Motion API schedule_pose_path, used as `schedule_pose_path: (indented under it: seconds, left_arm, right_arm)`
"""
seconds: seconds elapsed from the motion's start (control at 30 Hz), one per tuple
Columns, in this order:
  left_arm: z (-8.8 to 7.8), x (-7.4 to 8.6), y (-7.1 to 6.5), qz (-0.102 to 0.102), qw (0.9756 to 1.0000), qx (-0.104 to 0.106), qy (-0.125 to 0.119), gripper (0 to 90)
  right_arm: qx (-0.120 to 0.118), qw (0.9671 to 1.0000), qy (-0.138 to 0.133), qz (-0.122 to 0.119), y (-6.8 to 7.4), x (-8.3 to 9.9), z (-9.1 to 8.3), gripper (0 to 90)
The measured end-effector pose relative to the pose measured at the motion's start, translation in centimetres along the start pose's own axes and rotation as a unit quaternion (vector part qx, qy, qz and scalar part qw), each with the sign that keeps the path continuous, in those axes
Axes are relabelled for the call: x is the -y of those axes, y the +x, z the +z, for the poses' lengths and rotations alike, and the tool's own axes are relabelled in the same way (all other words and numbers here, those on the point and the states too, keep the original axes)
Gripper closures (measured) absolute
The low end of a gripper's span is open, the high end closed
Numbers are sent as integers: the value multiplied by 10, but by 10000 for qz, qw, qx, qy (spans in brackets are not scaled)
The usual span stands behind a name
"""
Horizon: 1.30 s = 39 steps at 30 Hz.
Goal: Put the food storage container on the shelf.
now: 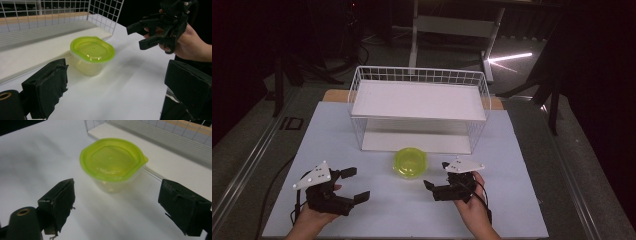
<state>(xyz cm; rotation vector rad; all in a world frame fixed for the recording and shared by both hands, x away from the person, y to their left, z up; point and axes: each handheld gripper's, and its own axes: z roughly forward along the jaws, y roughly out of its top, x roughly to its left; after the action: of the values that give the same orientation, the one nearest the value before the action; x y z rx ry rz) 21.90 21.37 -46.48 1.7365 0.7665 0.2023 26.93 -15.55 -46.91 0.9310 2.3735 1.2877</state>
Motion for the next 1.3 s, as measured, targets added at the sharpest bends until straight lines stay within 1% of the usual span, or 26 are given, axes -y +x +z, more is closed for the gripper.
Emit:
schedule_pose_path:
  seconds: [0.07, 0.1, 0.13, 0.23, 0.3, 0.33, 0.37, 0.4, 0.43, 0.47, 0.5, 0.63, 0.67, 0.7, 0.73, 0.77, 0.83, 0.9, 0.93, 1.0, 1.07, 1.1, 1.13, 1.17, 1.23, 1.3]
  left_arm:
    - [3, -3, 1, 2, 10000, 4, 17, 55]
    - [6, -5, 3, -11, 10000, 0, 22, 55]
    - [12, -9, 6, 3, 10000, 36, 48, 63]
    - [22, -14, 11, -77, 9999, 45, 118, 73]
    - [25, -15, 13, -111, 9999, 38, 118, 77]
    - [32, -16, 17, -201, 9997, 16, 157, 77]
    - [32, -16, 17, -201, 9997, 16, 157, 103]
    - [32, -16, 17, -201, 9997, 16, 157, 103]
    - [43, -16, 25, -379, 9989, -72, 267, 145]
    - [43, -16, 25, -379, 9989, -72, 267, 148]
    - [51, -17, 29, -500, 9979, -165, 386, 151]
    - [67, -16, 38, -799, 9950, -246, 544, 196]
    - [71, -16, 39, -849, 9941, -299, 608, 202]
    - [71, -16, 39, -849, 9941, -299, 608, 213]
    - [78, -15, 41, -970, 9920, -364, 719, 213]
    - [81, -15, 42, -994, 9914, -400, 758, 217]
    - [88, -15, 43, -1116, 9888, -538, 828, 238]
    - [90, -15, 44, -1168, 9881, -537, 848, 246]
    - [96, -16, 47, -1291, 9858, -611, 882, 246]
    - [100, -17, 49, -1404, 9844, -559, 897, 275]
    - [104, -18, 50, -1465, 9831, -658, 884, 300]
    - [106, -18, 51, -1500, 9823, -606, 949, 328]
    - [109, -18, 51, -1533, 9812, -629, 990, 337]
    - [110, -18, 51, -1538, 9810, -607, 1011, 357]
    - [114, -17, 52, -1630, 9790, -609, 1062, 423]
    - [117, -16, 51, -1625, 9785, -563, 1139, 480]
  right_arm:
    - [167, 9997, -51, 143, 1, -4, 4, 119]
    - [167, 9997, -51, 143, 1, -4, 4, 119]
    - [-40, 9994, -136, 312, -1, -7, 7, 118]
    - [46, 9988, -158, 470, -3, -11, 13, 118]
    - [11, 9984, -164, 536, -4, -12, 15, 119]
    - [33, 9981, -169, 598, -5, -13, 17, 119]
    - [33, 9981, -169, 598, -5, -13, 17, 119]
    - [84, 9971, -194, 726, -8, -15, 20, 119]
    - [96, 9955, -241, 913, -12, -17, 23, 143]
    - [85, 9950, -241, 961, -14, -18, 25, 152]
    - [115, 9946, -225, 1010, -15, -19, 27, 152]
    - [162, 9936, -192, 1097, -19, -21, 35, 203]
    - [162, 9932, -164, 1140, -20, -22, 37, 210]
    - [162, 9932, -164, 1140, -20, -22, 37, 210]
    - [165, 9926, -95, 1197, -21, -22, 40, 227]
    - [307, 9915, -68, 1259, -23, -23, 43, 227]
    - [280, 9899, -19, 1387, -26, -24, 46, 253]
    - [329, 9900, 9, 1372, -28, -24, 48, 254]
    - [342, 9901, 14, 1362, -28, -24, 49, 261]
    - [343, 9884, 132, 1475, -30, -23, 53, 317]
    - [354, 9872, 175, 1545, -30, -22, 54, 357]
    - [331, 9863, 203, 1602, -30, -22, 55, 391]
    - [318, 9858, 212, 1634, -31, -21, 56, 408]
    - [298, 9848, 202, 1697, -31, -20, 56, 422]
    - [268, 9839, 243, 1752, -32, -20, 57, 438]
    - [249, 9831, 291, 1788, -33, -19, 58, 455]
